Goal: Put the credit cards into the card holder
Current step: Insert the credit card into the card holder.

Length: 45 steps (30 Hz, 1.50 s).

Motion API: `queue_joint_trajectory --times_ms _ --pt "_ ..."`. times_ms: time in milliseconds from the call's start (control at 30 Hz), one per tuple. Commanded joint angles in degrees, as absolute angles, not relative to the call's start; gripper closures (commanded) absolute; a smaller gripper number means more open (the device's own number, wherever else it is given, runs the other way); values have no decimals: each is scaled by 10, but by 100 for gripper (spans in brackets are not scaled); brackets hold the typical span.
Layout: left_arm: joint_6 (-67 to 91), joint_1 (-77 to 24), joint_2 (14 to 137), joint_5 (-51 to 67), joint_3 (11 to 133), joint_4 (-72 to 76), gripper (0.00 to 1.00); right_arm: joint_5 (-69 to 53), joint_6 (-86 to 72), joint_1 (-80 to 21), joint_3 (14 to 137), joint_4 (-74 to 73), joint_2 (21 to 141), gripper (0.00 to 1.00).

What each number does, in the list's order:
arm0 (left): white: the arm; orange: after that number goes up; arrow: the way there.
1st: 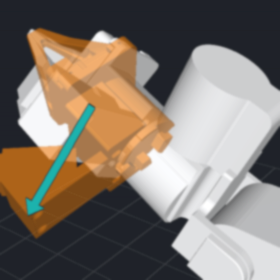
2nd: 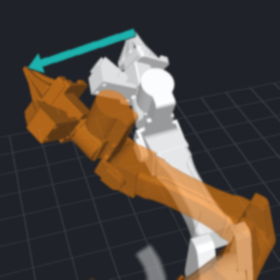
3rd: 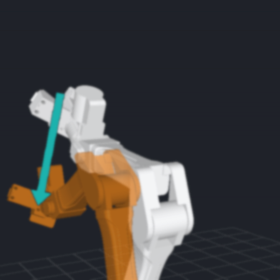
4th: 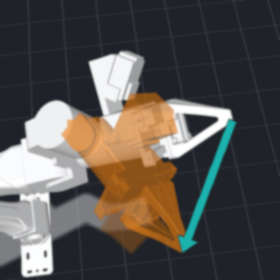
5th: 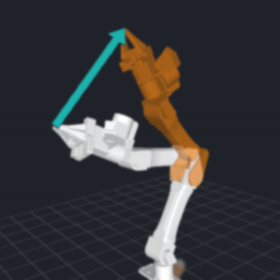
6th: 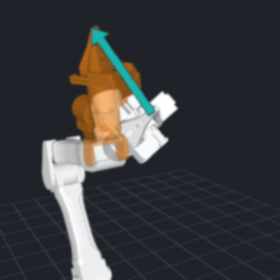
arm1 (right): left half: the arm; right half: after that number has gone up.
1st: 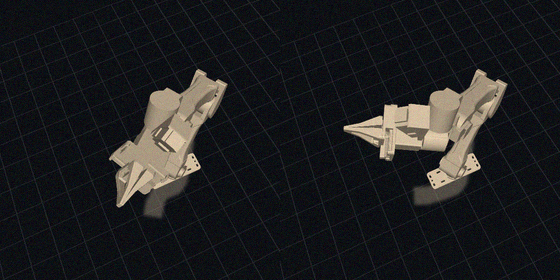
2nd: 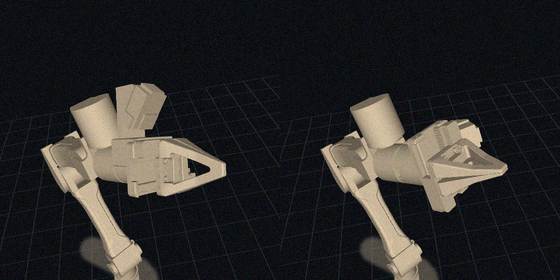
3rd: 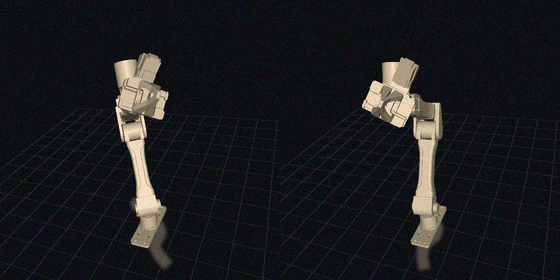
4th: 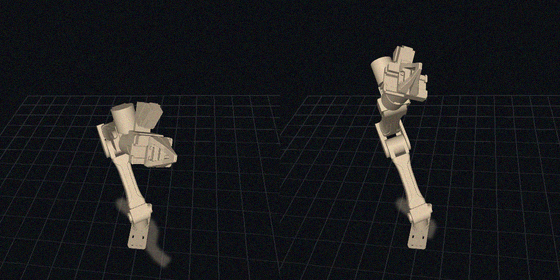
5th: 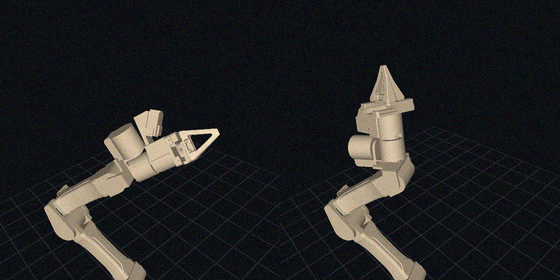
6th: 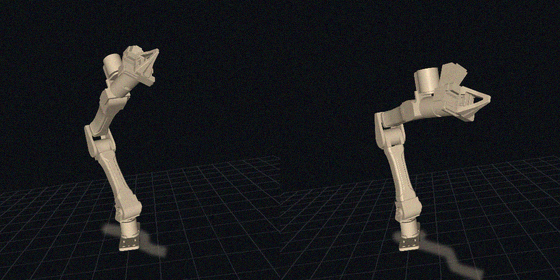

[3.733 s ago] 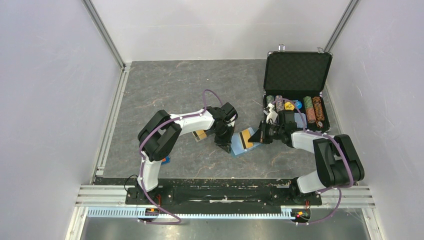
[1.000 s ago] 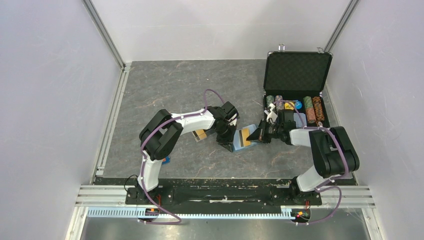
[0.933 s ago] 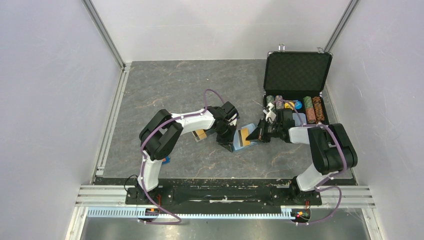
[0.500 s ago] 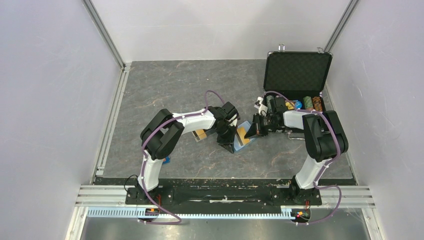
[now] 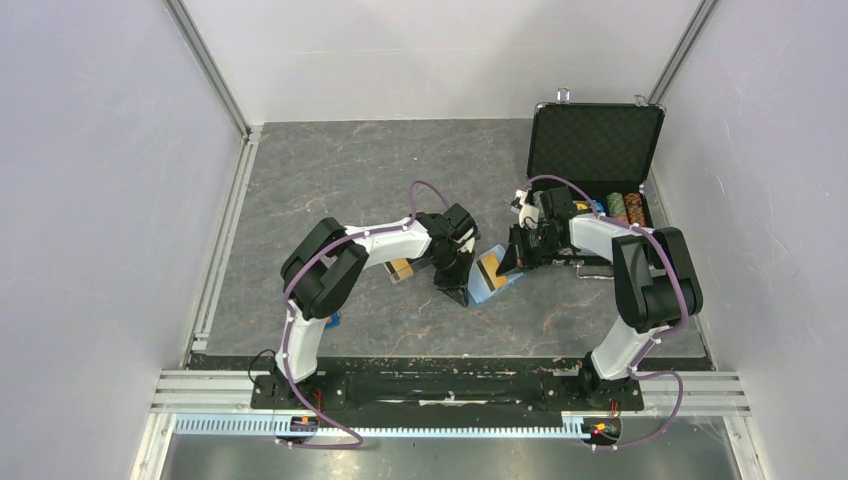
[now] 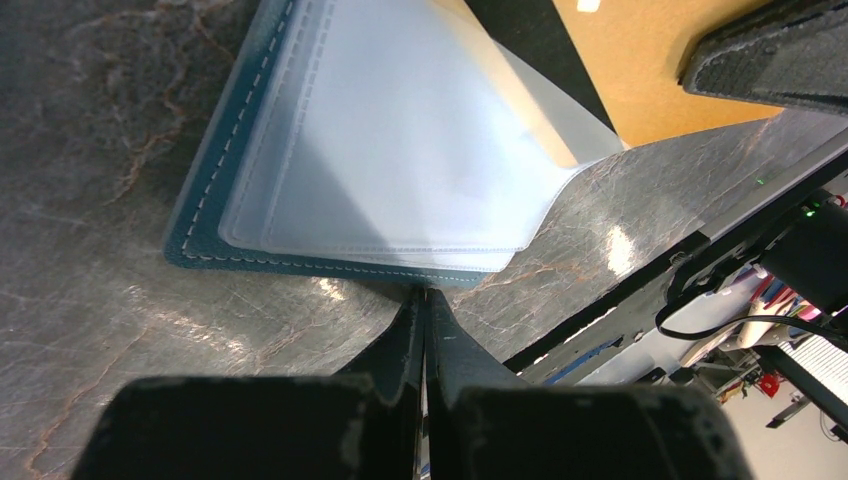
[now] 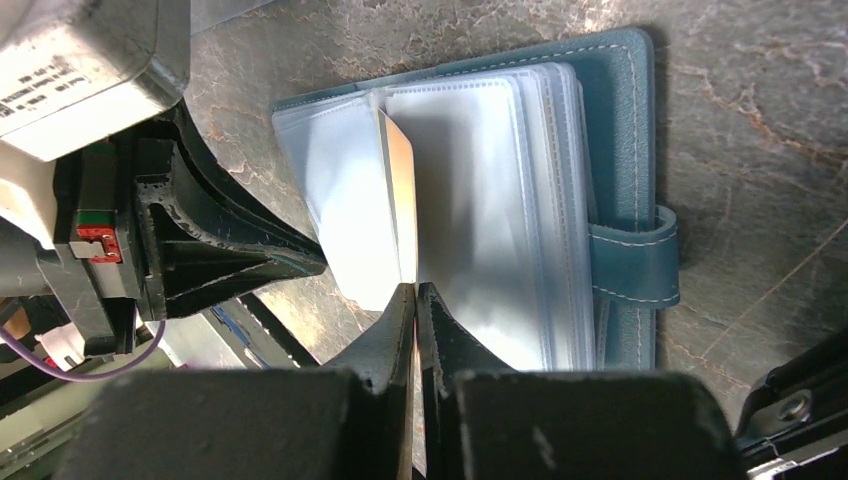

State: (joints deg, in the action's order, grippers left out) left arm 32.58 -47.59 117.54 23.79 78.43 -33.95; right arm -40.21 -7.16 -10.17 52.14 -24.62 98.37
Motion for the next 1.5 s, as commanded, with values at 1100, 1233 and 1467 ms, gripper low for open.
queue_joint_trajectory --times_ms 1100,1233,1467 --pt "306 -472 1166 167 789 -359 98 -338 -34 -192 592 -301 1004 68" --pt "304 -470 1154 159 785 -359 98 -340 -35 -191 598 -297 1011 91" --pt "295 -463 1145 145 758 -362 98 -341 -24 -187 623 -314 1028 100"
